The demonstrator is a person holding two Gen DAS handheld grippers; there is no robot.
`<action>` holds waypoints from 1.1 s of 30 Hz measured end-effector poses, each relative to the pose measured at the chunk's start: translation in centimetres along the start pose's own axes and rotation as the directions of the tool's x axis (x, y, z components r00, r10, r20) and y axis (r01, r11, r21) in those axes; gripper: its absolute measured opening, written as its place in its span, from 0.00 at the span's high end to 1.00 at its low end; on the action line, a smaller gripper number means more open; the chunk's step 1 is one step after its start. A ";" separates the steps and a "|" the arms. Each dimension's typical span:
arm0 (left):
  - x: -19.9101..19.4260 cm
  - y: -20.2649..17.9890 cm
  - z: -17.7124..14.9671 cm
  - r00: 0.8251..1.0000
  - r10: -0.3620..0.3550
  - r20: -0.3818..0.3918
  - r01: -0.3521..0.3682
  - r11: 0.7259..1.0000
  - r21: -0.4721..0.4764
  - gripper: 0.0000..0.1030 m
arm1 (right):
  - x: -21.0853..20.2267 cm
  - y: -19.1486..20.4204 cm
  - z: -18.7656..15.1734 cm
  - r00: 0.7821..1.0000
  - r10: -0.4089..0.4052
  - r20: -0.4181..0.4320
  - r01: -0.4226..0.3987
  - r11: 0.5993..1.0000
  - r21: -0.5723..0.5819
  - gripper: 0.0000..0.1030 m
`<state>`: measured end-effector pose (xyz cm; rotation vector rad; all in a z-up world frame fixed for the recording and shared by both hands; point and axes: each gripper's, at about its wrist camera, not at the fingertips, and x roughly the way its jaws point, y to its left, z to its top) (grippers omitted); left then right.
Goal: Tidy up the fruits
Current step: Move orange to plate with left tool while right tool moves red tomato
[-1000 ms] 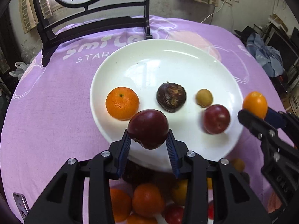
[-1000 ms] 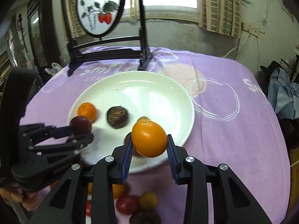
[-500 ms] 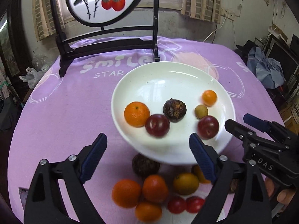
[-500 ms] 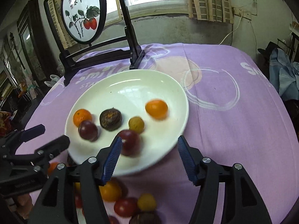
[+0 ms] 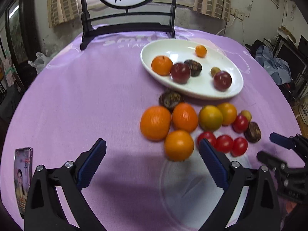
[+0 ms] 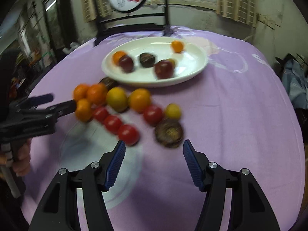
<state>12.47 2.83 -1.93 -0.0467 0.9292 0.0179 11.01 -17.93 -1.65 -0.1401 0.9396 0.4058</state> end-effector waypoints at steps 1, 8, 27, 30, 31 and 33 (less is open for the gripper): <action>0.2 0.2 -0.2 1.000 0.001 -0.006 -0.001 1.000 0.006 0.08 | 0.2 0.8 -0.3 1.000 0.009 -0.011 -0.010 1.000 -0.026 0.40; -0.4 1.5 -0.1 0.999 0.000 0.053 0.000 1.000 0.002 0.08 | 3.0 3.2 -0.2 0.997 -0.020 -0.074 0.015 0.997 -0.074 0.53; 0.5 0.3 -0.4 0.995 -0.103 -0.005 0.103 0.994 0.030 0.08 | 1.8 2.1 0.2 0.998 0.056 0.004 -0.056 0.998 0.003 0.71; 0.8 -0.4 -0.7 0.995 -0.097 -0.016 0.098 0.994 0.057 0.08 | 1.3 2.1 -0.3 0.998 0.055 0.008 -0.055 0.998 0.002 0.71; 1.0 -0.6 -0.8 0.995 -0.098 -0.020 0.099 0.993 0.062 0.08 | 1.4 2.1 -0.2 0.999 0.052 0.008 -0.052 0.999 0.002 0.71; 1.1 -0.8 -1.0 0.995 -0.097 -0.023 0.098 0.993 0.071 0.10 | 1.2 1.9 -0.3 0.999 0.051 0.008 -0.051 0.999 0.004 0.71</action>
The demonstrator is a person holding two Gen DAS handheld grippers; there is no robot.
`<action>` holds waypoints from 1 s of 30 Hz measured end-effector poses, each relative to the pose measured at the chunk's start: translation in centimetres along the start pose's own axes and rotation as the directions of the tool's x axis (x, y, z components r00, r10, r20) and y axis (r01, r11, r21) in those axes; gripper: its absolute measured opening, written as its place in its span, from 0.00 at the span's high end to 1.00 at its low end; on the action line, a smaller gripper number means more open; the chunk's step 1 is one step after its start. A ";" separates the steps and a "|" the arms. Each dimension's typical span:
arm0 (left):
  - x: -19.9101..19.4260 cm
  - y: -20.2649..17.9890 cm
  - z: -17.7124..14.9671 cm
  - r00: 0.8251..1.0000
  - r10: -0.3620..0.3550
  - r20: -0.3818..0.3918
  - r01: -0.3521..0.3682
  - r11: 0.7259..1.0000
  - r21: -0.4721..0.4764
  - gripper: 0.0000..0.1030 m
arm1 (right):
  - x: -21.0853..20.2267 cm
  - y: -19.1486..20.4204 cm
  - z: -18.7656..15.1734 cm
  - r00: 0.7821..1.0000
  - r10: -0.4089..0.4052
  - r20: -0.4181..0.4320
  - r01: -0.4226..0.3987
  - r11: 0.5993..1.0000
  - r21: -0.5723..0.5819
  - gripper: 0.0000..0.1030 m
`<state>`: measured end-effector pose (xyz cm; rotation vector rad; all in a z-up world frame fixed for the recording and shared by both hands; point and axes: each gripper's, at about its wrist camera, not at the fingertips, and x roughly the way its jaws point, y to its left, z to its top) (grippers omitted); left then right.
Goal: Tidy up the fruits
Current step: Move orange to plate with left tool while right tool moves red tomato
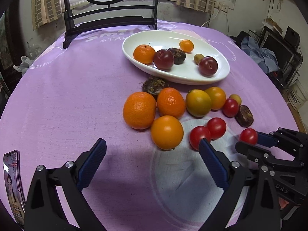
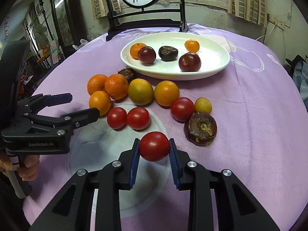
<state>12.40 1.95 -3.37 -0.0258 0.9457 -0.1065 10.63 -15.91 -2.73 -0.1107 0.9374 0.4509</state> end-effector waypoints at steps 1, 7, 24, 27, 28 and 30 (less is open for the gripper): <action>0.2 -0.1 -0.1 1.000 0.003 -0.004 -0.003 1.000 0.005 0.13 | -0.1 -0.1 0.0 1.000 0.001 0.002 -0.001 1.000 0.003 0.71; 1.1 0.4 -0.4 0.997 -0.019 -0.075 0.016 0.999 -0.032 0.30 | -1.0 0.0 -0.1 1.000 0.015 0.027 -0.014 1.000 -0.010 0.71; 2.7 -1.9 1.5 0.993 0.066 -0.097 -0.069 0.997 -0.018 0.64 | -2.0 -0.1 0.0 0.998 0.047 0.038 -0.047 0.999 -0.023 0.71; 2.2 -2.3 0.7 0.991 0.106 -0.086 -0.104 0.994 0.018 0.64 | -2.1 -0.1 0.0 0.998 0.042 0.043 -0.041 0.999 -0.024 0.71; 1.9 -2.3 0.4 0.991 0.103 -0.087 -0.101 0.995 0.021 0.64 | -2.1 -0.1 0.0 0.998 0.039 0.045 -0.038 0.999 -0.025 0.71; 1.3 -2.1 0.0 0.992 0.089 -0.090 -0.087 0.996 0.027 0.64 | -2.1 0.0 -0.1 0.998 0.037 0.045 -0.036 0.999 -0.024 0.71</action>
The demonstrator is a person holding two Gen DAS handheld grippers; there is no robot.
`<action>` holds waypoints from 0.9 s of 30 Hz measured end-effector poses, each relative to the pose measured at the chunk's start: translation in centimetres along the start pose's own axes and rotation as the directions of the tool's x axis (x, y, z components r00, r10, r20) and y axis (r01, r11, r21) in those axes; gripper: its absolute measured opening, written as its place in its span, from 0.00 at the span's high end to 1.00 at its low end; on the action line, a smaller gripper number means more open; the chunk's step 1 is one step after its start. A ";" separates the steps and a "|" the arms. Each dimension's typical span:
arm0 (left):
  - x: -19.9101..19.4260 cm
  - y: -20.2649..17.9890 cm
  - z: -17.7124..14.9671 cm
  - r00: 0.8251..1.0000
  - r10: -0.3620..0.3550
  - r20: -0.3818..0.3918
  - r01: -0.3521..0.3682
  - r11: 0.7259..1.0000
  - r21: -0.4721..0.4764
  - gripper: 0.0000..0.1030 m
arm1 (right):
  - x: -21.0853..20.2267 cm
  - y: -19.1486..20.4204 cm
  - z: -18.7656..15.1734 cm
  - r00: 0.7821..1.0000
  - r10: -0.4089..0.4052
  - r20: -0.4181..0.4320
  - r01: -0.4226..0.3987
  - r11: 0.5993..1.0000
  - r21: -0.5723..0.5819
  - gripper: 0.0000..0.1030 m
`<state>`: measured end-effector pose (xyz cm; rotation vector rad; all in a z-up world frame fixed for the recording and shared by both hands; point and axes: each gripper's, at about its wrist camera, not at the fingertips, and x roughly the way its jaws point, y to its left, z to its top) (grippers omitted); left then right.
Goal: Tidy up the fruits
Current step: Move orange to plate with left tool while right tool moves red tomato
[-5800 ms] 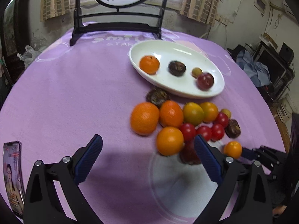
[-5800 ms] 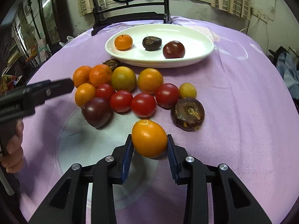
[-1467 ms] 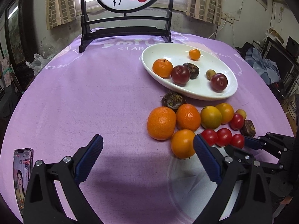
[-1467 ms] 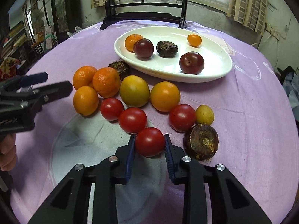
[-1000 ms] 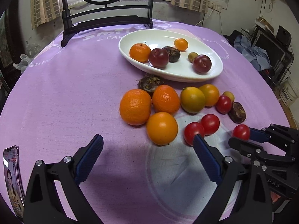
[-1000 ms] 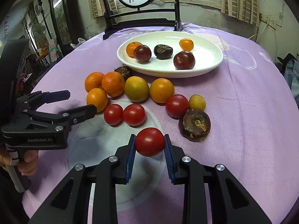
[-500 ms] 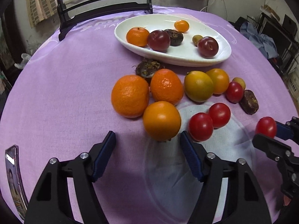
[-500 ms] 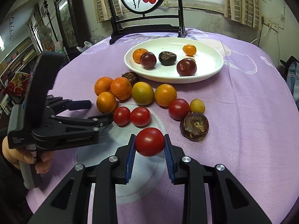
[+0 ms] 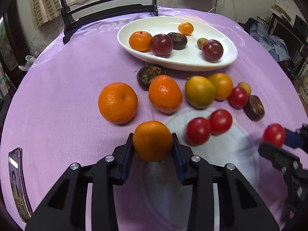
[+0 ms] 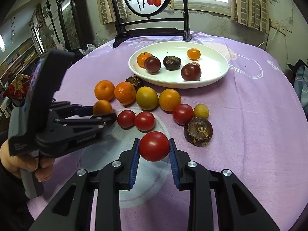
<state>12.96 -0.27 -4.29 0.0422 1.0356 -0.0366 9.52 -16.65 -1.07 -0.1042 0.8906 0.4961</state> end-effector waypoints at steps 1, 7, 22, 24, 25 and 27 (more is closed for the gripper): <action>-0.5 0.1 -0.3 1.000 -0.002 0.005 0.002 1.000 0.004 0.64 | 0.0 0.0 0.0 1.000 0.000 0.000 0.000 1.000 0.001 0.71; -4.4 0.6 -0.1 0.996 -0.064 0.061 0.063 0.998 0.022 0.65 | -0.9 -0.5 0.5 0.999 0.021 0.043 -0.022 0.999 0.043 0.71; -3.4 -0.2 10.4 0.988 -0.048 0.146 0.050 0.999 -0.014 0.65 | -0.5 -3.0 8.2 0.985 -0.083 0.152 0.079 0.996 0.030 0.71; -2.4 -0.4 12.3 0.988 -0.037 0.152 0.039 0.999 -0.010 0.64 | 0.9 -3.8 9.7 0.982 -0.110 0.156 0.105 0.994 0.035 0.71; -1.8 -0.6 13.4 0.988 -0.029 0.153 0.031 0.999 -0.009 0.64 | 1.7 -4.3 10.5 0.980 -0.121 0.156 0.115 0.992 0.043 0.71; -0.4 -0.8 15.4 0.988 0.001 0.151 0.002 1.000 -0.018 0.64 | 3.3 -5.2 11.9 0.980 -0.133 0.146 0.126 0.990 0.056 0.71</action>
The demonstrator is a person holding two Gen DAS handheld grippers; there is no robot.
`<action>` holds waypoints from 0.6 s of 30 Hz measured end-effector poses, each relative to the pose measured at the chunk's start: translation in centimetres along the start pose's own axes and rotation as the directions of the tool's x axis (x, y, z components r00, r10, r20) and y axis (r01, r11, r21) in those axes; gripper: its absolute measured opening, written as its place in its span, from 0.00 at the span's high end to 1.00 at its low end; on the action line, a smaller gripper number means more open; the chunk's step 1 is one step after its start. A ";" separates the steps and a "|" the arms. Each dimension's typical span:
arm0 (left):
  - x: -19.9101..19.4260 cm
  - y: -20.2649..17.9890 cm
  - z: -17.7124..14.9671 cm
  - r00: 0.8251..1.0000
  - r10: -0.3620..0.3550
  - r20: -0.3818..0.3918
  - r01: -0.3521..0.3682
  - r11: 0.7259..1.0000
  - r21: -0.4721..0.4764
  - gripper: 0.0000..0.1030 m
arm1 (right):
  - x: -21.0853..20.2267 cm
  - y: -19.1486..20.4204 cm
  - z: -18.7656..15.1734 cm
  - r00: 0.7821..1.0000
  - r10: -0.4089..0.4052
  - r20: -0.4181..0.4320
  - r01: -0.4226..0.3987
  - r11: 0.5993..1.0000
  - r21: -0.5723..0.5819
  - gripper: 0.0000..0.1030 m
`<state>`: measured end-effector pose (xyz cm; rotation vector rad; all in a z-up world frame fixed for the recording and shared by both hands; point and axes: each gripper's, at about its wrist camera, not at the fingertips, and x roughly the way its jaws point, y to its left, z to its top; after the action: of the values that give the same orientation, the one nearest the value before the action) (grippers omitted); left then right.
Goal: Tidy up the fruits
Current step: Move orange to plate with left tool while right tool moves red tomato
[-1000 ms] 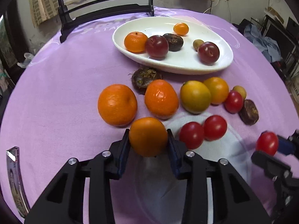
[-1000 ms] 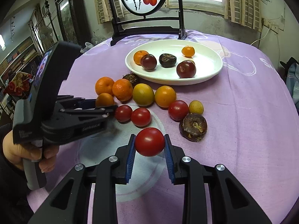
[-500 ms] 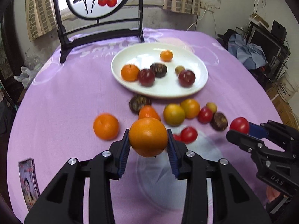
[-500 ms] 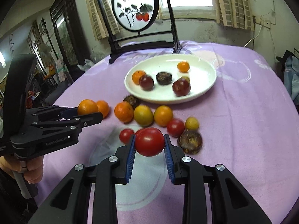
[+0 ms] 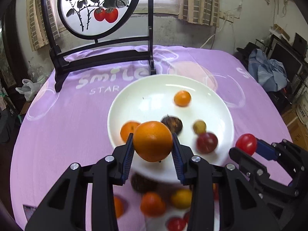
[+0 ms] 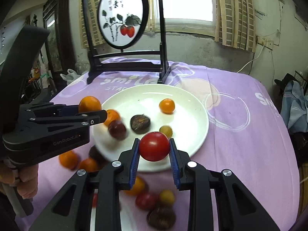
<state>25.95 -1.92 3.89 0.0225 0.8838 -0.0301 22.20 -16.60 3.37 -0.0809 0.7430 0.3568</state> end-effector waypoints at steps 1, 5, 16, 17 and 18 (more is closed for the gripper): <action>0.8 -0.2 0.7 1.000 0.026 0.000 -0.026 1.000 0.000 0.64 | 0.6 -0.1 0.3 1.000 -0.006 -0.003 0.006 1.000 0.003 0.71; 4.3 -0.6 2.7 0.997 0.075 -0.029 -0.076 0.997 -0.026 0.64 | 4.2 -0.9 1.3 0.998 -0.036 -0.045 0.037 0.999 0.018 0.71; 8.2 -0.9 3.3 0.979 0.183 -0.085 -0.186 0.982 -0.024 0.27 | 7.3 -1.1 1.9 0.993 -0.087 -0.079 0.088 0.996 0.012 0.50; 7.2 -0.9 3.2 0.981 0.186 -0.054 -0.188 0.982 -0.021 0.27 | 6.7 -1.0 1.8 0.994 -0.087 -0.073 0.088 0.996 0.011 0.50; 6.5 -0.9 3.1 0.982 0.183 -0.036 -0.184 0.983 -0.018 0.27 | 6.3 -0.9 1.7 0.994 -0.084 -0.068 0.085 0.996 0.008 0.50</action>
<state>32.44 -3.06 0.83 0.0851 0.9135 0.1524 27.88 -15.32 0.27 -0.1141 0.8061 0.2704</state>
